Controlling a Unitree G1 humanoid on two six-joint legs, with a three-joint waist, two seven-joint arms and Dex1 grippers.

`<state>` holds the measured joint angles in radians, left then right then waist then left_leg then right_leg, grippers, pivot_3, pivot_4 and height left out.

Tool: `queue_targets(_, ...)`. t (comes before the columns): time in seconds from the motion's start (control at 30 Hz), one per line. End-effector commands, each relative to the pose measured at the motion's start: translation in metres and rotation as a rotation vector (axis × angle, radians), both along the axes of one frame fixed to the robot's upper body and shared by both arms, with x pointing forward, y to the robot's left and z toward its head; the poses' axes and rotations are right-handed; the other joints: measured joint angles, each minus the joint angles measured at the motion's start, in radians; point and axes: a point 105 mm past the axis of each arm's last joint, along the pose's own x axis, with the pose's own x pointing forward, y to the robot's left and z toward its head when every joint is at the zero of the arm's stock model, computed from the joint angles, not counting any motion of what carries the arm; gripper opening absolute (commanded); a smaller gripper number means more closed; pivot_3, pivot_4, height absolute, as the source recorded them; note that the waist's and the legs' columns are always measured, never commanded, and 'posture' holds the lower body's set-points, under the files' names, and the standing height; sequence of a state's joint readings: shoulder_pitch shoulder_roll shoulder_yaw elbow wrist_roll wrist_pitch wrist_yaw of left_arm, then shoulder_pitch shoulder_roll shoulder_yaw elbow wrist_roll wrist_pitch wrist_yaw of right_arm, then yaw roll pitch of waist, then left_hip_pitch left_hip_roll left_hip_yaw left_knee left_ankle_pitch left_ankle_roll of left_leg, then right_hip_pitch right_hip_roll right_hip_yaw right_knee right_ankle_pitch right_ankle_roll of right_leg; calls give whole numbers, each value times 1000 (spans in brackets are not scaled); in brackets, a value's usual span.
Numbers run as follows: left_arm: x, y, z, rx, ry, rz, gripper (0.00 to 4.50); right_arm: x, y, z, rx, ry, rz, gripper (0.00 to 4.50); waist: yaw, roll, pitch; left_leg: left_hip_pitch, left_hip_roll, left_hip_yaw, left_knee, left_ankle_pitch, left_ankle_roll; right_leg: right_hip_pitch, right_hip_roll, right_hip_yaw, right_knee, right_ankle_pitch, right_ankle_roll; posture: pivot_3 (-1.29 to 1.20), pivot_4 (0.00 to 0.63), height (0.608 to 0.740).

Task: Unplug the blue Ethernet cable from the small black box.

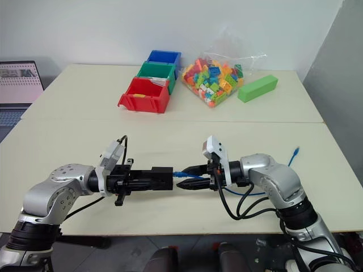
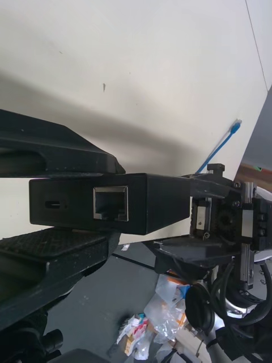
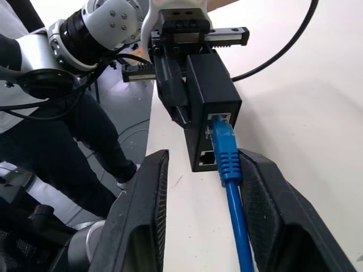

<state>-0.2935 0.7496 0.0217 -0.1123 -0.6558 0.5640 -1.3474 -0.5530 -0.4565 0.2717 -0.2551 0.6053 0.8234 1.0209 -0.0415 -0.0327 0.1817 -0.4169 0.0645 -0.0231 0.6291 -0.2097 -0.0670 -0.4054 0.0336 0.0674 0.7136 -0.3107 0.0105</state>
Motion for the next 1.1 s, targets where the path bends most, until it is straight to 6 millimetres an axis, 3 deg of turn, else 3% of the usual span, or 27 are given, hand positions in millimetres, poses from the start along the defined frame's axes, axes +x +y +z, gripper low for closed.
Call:
queue_targets(0.03,-1,-3,4,-10,-22,-15,794,-4,5,10,71,12,-6,1783,0,0,0,0,0,0,0,0,0,0,0,0,0,0,0,0,150,740)
queue_targets(0.67,-1,-5,5,-28,-20,-5,794,2,8,8,116,64,-70,1783,-1,0,0,0,0,0,0,0,0,0,0,0,0,0,0,0,150,740)
queue_targets(0.97,-1,-5,6,-29,-20,-7,794,1,7,7,101,54,-50,158,-1,0,0,0,0,0,0,0,0,0,0,0,0,0,0,0,150,740)
queue_targets(1.1,-2,-5,6,-27,-19,-10,794,0,5,8,95,50,-37,89,-1,0,0,0,0,0,0,0,0,0,0,0,0,0,0,0,150,740)
